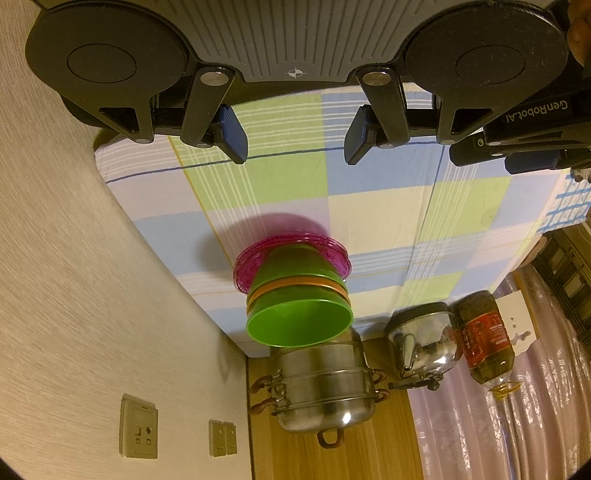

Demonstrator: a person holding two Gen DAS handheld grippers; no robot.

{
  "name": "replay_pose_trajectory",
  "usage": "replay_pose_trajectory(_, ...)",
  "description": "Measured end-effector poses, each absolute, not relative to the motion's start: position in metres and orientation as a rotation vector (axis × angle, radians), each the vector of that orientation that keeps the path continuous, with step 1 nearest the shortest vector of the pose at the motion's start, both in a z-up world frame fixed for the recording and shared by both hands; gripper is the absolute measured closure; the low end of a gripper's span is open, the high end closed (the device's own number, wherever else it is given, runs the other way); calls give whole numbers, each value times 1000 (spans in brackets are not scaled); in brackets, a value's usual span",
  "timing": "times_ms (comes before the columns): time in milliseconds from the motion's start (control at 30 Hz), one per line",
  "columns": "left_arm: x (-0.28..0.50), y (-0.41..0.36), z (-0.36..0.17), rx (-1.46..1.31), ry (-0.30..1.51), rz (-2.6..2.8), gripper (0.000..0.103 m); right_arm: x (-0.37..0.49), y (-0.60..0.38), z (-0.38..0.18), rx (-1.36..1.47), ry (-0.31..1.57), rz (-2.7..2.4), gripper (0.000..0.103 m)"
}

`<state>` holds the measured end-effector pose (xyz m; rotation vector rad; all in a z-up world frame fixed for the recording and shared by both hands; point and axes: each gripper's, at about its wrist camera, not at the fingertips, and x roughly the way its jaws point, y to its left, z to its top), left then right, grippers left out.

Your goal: Organize plates and bowls

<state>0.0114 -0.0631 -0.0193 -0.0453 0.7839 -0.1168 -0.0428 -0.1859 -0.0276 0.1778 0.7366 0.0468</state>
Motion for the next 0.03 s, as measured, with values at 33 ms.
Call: replay_pose_trajectory(33,12,-63,-19,-46,785,-117,37,-42,-187,-27,178,736,47,45)
